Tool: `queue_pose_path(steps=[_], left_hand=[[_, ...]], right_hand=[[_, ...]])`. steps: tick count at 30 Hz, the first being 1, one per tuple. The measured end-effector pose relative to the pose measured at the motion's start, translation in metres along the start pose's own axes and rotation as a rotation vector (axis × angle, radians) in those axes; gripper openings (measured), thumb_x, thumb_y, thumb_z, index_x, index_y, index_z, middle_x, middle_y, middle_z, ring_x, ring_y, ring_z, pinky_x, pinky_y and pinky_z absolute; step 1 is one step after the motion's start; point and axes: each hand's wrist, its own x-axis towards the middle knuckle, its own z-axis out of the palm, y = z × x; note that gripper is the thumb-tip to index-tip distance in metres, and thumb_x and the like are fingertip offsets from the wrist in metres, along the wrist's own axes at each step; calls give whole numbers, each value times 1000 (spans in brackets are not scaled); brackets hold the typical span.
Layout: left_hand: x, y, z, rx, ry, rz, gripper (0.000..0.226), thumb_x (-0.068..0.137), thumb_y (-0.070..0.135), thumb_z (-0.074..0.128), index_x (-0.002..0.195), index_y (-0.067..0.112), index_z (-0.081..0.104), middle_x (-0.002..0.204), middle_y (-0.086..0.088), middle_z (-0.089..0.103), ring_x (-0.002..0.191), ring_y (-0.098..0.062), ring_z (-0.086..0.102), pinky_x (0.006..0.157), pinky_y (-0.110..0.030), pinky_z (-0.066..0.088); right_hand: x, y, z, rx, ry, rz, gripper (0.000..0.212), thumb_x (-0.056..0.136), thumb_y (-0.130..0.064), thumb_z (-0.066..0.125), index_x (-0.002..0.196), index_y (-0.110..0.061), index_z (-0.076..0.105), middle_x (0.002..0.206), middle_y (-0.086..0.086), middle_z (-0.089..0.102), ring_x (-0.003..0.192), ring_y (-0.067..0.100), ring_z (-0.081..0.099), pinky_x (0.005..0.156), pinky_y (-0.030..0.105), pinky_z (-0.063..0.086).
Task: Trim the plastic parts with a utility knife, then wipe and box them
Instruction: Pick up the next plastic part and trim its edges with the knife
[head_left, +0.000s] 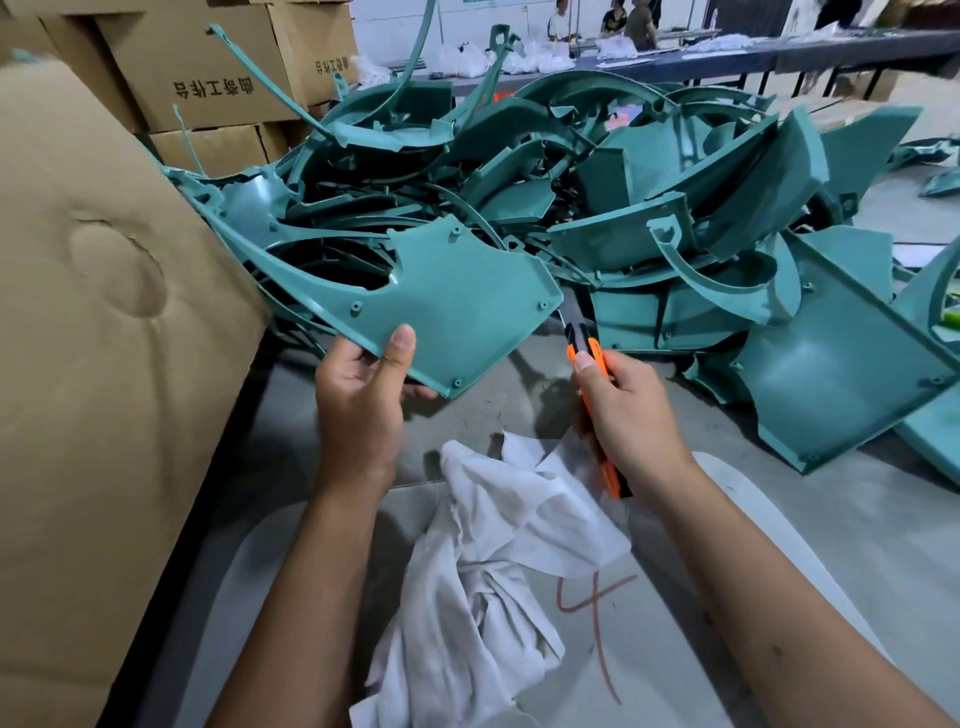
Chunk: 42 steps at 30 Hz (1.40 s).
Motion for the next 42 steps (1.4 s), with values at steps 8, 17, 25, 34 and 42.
queue_pose_path(steps=[8,17,25,34,42], left_hand=[[-4,3,0,124,-51,37,11,99,15,64,99,25,70,91,10,77,70,-6,68,54,-20,55],[-1,6,0,-28,65,-9,17,99,24,62,105,33,74,109,6,77,96,-14,72,74,-27,60],[-1,14,2,-215,-50,-159,29,104,29,49,111,37,76,120,6,75,113,-13,70,88,-31,58],[-4,11,0,58,-259,-339,60,103,58,37,70,25,74,52,8,55,38,-6,48,39,-17,37],[-11,5,2,36,-494,-460,68,105,56,35,55,22,66,41,6,45,32,-4,42,36,-15,35]], right_hand=[[-1,-5,-2,86,19,-40,40,107,-40,49,86,-6,55,63,14,58,54,20,51,56,35,41],[2,2,-6,7,-148,287,36,108,-44,52,93,-15,67,60,6,58,45,19,51,46,31,42],[-2,-6,-8,318,-90,40,43,102,-54,53,85,-16,60,61,6,60,50,21,49,46,30,40],[-20,-16,-2,199,-166,-457,35,108,-23,50,84,1,54,62,15,51,51,19,49,50,28,41],[-30,-21,9,116,-257,-527,35,108,-34,47,80,-13,51,60,11,53,52,21,50,51,45,40]])
